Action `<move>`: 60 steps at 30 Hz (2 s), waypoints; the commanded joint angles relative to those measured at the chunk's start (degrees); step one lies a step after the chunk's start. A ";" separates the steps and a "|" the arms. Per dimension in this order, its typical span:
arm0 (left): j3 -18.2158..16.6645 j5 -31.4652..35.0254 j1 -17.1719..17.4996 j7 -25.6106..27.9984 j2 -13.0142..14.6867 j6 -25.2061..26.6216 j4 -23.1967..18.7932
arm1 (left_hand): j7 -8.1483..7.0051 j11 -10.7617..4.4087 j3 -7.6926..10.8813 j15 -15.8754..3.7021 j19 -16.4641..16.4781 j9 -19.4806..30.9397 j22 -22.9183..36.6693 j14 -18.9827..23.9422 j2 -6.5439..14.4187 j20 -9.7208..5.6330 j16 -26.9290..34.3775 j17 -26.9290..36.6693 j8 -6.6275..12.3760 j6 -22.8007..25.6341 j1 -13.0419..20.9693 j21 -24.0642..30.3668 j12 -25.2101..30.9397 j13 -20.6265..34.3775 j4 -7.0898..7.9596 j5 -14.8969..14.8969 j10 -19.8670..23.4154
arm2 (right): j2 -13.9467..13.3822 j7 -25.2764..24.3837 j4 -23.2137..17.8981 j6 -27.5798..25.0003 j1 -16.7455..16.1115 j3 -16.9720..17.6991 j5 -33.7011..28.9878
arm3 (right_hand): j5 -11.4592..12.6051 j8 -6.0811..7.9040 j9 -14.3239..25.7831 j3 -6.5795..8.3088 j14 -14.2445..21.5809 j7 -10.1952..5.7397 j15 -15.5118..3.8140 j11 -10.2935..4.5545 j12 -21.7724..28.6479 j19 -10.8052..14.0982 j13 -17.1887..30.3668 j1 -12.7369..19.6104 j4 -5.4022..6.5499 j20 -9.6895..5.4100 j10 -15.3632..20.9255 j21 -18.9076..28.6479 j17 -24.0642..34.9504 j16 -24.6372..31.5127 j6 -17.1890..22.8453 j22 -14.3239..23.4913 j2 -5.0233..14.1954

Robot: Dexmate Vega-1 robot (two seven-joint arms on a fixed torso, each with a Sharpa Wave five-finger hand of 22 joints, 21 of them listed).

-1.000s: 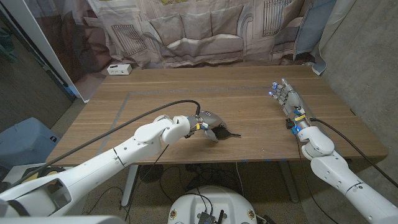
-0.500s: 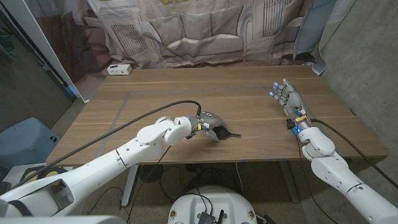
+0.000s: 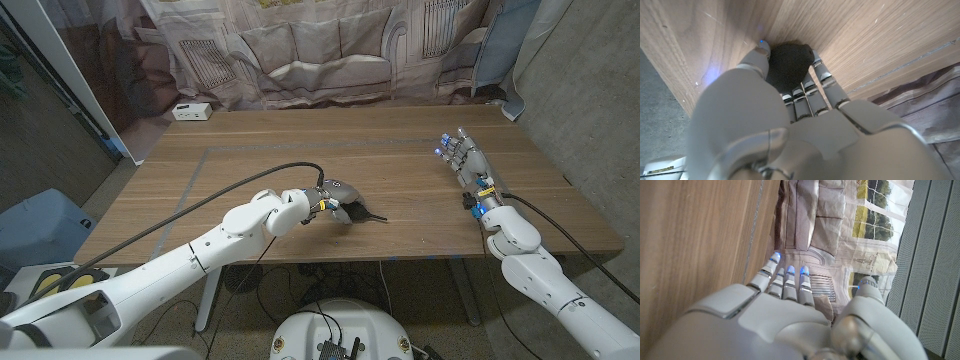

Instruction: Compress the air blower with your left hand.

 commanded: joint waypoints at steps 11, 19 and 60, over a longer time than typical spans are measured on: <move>0.46 0.33 0.45 0.89 -1.36 3.38 -0.87 | 0.30 0.12 2.32 -1.23 3.02 0.41 0.34 3.72 0.54 -0.75 -0.32 0.02 0.51 3.28 5.08 1.64 0.55 0.46 0.06 0.54 3.38 | 0.43 1.58 1.24 0.49 -0.72 0.86 2.12 | -0.03 0.01 0.26 -0.18 0.32 0.22 -0.04 0.17 0.20 0.21 0.19 -0.22 0.03 0.34 0.50 0.27 -0.06 0.42 0.53 0.19 0.47; 0.44 0.33 0.26 0.54 -1.06 4.04 -1.39 | 0.41 0.19 2.42 -1.23 3.27 0.43 0.35 4.53 0.43 -0.92 -0.40 0.01 0.54 3.89 5.09 1.82 0.61 0.50 0.39 0.48 3.97 | 0.60 1.58 1.63 0.94 -0.59 0.76 1.65 | -0.03 0.03 0.27 -0.20 0.38 0.34 -0.03 0.33 0.21 0.18 0.20 -0.23 0.03 0.38 0.57 0.26 -0.06 0.43 0.60 0.19 0.48; -4.93 -2.67 -4.22 2.30 2.80 0.22 -3.29 | 0.53 0.41 2.20 -0.68 2.78 0.51 0.33 4.20 0.00 -1.05 -1.80 0.02 -0.16 4.03 3.48 1.87 -0.10 0.59 1.58 0.21 4.05 | 3.69 -2.30 2.69 1.50 3.07 -1.18 -1.39 | -0.01 0.08 0.27 -0.10 0.69 0.37 0.08 0.22 0.31 0.45 0.22 0.03 -0.07 0.26 1.09 0.36 -0.08 0.51 0.96 0.19 0.75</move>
